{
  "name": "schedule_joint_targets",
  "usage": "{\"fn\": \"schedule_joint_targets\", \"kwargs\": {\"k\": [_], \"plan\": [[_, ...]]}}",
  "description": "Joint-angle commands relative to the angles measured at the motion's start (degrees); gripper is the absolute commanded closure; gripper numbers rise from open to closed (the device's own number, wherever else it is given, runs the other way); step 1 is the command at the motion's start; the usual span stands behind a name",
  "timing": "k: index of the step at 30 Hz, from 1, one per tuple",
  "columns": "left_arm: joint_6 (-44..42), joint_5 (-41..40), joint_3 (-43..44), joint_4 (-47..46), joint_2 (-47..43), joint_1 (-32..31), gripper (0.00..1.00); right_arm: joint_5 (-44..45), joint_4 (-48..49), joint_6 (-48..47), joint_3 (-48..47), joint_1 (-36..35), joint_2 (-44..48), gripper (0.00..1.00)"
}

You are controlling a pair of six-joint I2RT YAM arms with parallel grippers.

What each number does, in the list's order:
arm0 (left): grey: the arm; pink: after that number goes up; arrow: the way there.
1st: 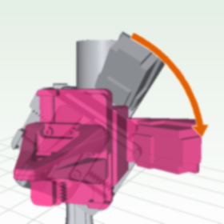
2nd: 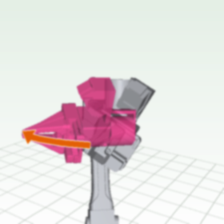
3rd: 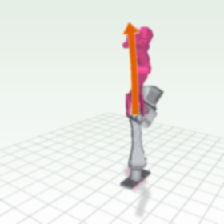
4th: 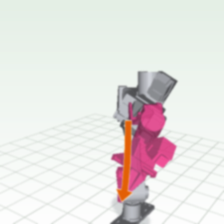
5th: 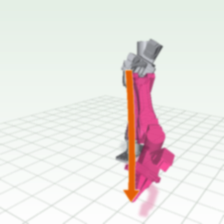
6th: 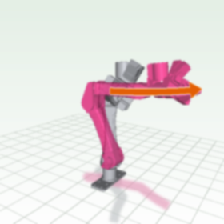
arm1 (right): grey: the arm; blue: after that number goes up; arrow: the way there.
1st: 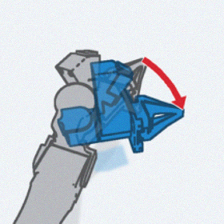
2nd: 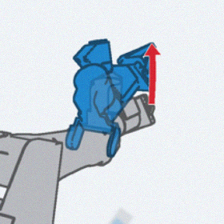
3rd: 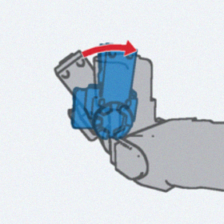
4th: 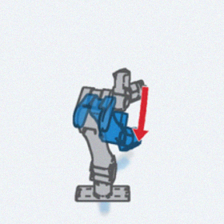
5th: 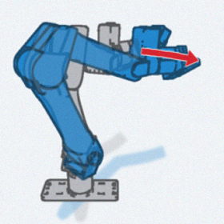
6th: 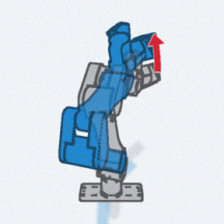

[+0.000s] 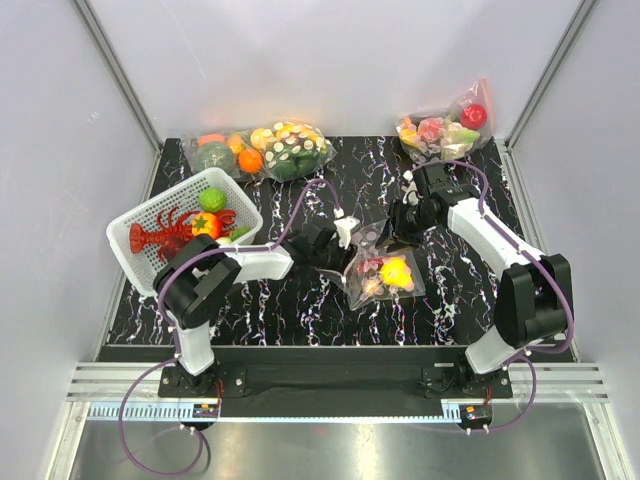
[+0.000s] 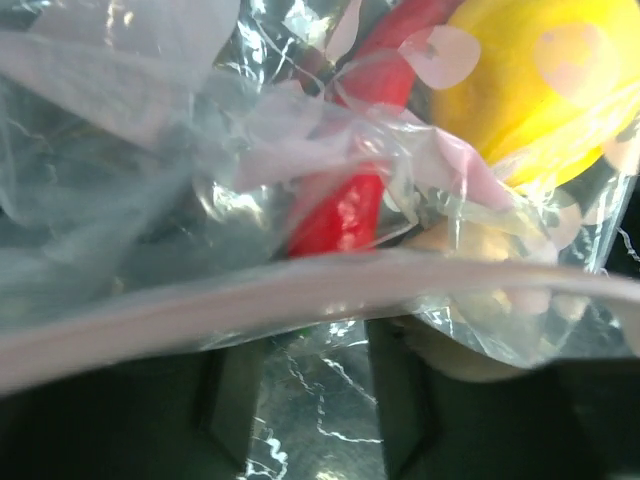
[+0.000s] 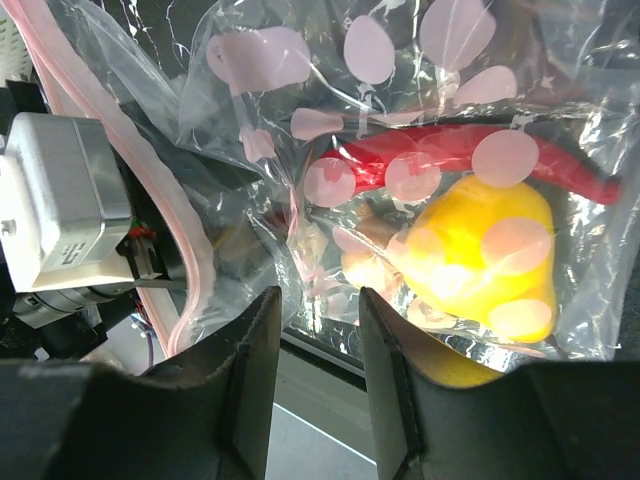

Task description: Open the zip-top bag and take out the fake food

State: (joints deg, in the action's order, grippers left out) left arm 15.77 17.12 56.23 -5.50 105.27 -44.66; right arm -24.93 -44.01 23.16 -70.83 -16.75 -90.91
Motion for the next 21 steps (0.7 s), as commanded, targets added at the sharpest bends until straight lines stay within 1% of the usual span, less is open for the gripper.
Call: {"fn": "schedule_joint_targets", "kwargs": {"k": [1, 2, 4, 5, 8, 10, 12, 14, 16, 17, 18, 21], "plan": [[-2.2, -2.3, 2.5, -0.6, 1.2, -0.2, 0.60, 0.1, 0.2, -0.3, -1.2, 0.1, 2.6, 0.57], [-2.4, -2.2, 2.7, -0.5, 1.3, -0.2, 0.66, 0.2, 0.1, -0.3, -1.2, 0.1, 2.6, 0.57], [-2.7, -2.0, 2.9, -0.1, 1.5, -0.3, 0.73, 0.2, 0.3, -0.2, -1.0, 0.1, 2.8, 0.57], [-2.9, -1.8, 2.9, 0.0, 1.6, -0.2, 0.78, 0.5, 0.2, -0.2, -0.9, 0.1, 2.9, 0.57], [-3.3, -0.6, 2.8, 0.3, 1.4, -0.2, 0.81, 0.7, 0.3, -0.3, -0.6, 0.3, 3.0, 0.57], [-3.4, -0.3, 2.7, 0.1, 1.2, -0.3, 0.93, 1.0, 0.2, -0.3, -0.5, 0.5, 3.1, 0.57], [-3.6, -0.3, 2.4, 0.3, 0.2, -0.2, 1.00, 2.0, -0.1, -0.5, -0.3, 1.0, 3.3, 0.57], [-3.9, 0.0, 1.9, 0.4, -1.5, -0.3, 1.00, 2.9, -0.2, -0.7, 0.2, 1.8, 3.5, 0.56], [-4.3, 0.3, 1.2, 0.5, -2.5, -0.3, 1.00, 3.9, -0.3, -1.4, 1.2, 2.3, 3.6, 0.52], [-4.5, 0.4, 1.1, 0.8, -3.6, -0.2, 1.00, 5.1, -0.4, -1.6, 1.6, 2.8, 3.7, 0.50], [-4.7, 0.5, 0.9, 1.1, -4.0, -0.2, 1.00, 5.6, -0.5, -2.0, 2.4, 3.2, 3.6, 0.44], [-4.9, 1.2, 0.1, 1.7, -6.3, -0.2, 1.00, 8.4, -0.6, -2.4, 3.1, 4.1, 3.0, 0.36]]}}
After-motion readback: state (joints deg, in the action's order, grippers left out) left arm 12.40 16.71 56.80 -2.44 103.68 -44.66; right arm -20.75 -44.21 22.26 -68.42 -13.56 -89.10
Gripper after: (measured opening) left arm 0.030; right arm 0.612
